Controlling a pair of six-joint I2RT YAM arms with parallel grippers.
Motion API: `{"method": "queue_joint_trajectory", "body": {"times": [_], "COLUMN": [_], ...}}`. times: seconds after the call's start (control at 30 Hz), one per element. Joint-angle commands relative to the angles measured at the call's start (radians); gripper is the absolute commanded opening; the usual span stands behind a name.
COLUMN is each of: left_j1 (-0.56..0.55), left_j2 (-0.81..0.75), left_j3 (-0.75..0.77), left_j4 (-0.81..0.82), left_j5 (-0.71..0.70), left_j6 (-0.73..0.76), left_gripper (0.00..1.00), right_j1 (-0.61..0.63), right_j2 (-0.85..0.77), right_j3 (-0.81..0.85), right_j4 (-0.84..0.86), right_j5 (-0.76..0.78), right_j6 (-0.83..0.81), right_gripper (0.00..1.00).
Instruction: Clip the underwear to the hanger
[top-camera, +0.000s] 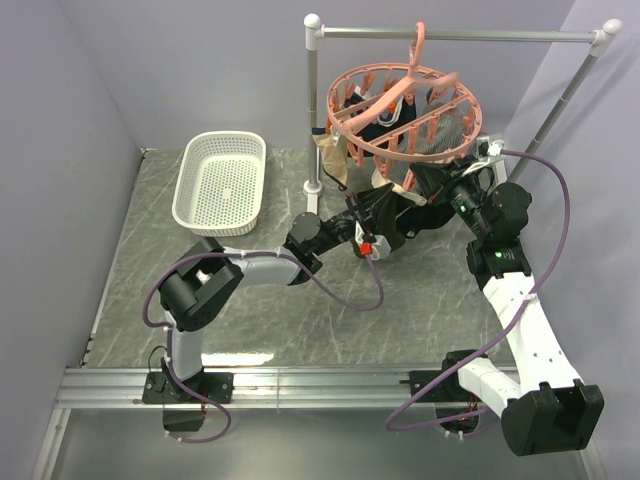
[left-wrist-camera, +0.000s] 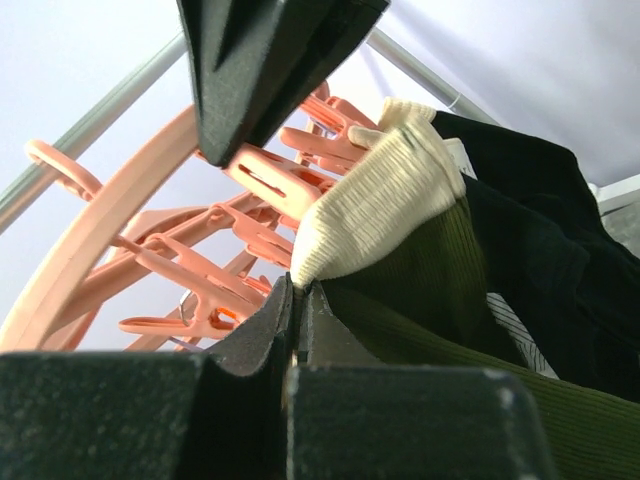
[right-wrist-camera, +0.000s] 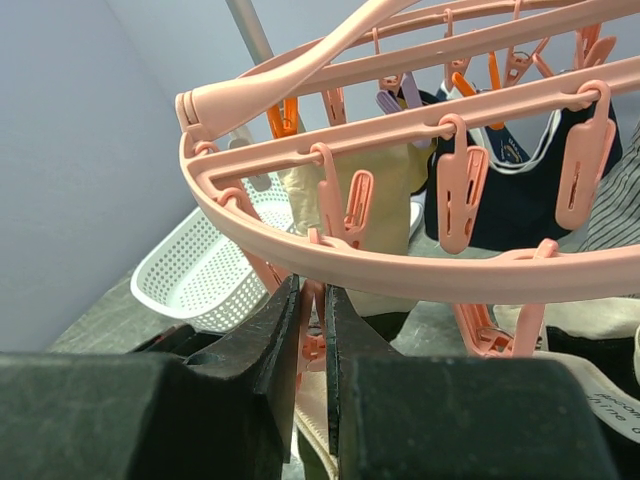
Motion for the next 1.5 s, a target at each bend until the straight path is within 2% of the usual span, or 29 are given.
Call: {"method": "queue_joint_trajectory", "body": {"times": [0.0, 0.4, 0.93, 1.47], "left_j1": [0.003, 0.002, 0.002, 0.002], "left_j2": [0.014, 0.034, -0.002, -0.005], "left_j3": [0.04, 0.088, 0.043, 0.082], "left_j4": [0.02, 0.0, 0.045, 0.046], "left_j5": [0.014, -0.004, 0.043, 0.022], "left_j6": [-0.012, -0.043, -0.067, -0.115], "left_gripper": [0.0, 0.0, 0.0, 0.0], "right_j1": [0.003, 0.003, 0.003, 0.003], "right_j2": [-0.017, -0.003, 0.006, 0.007], "right_j3": [0.006, 0.01, 0.021, 0.023], "right_j4": [-0.009, -0.011, 0.003, -0.005], "right_j5": [-0.056, -0.059, -0.058, -0.078], "right_j6": [-0.014, -0.021, -0.037, -0.061], "right_gripper": [0.0, 0.0, 0.0, 0.0]}}
